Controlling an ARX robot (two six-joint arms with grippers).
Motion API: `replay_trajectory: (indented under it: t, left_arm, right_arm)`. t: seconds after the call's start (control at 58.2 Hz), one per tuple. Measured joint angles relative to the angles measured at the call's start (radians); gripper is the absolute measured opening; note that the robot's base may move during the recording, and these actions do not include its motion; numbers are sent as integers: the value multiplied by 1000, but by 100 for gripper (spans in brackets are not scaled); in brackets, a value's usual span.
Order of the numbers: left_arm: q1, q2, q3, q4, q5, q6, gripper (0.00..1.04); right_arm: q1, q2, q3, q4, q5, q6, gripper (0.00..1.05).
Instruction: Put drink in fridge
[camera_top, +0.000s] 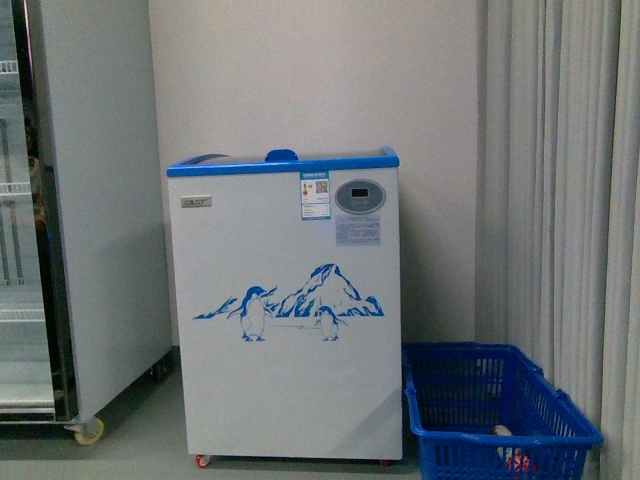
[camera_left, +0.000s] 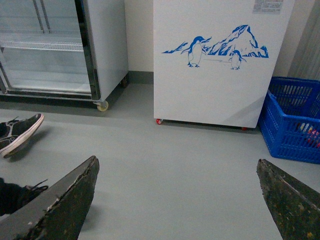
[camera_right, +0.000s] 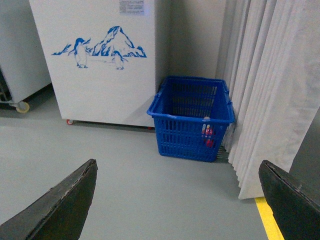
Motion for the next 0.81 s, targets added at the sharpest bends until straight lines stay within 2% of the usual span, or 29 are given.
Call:
replay_trajectory:
  t: [0.808]
  left_arm:
    - [0,0,0,0,0,0,97]
  right_arm:
    - [0,0,0,0,0,0,97]
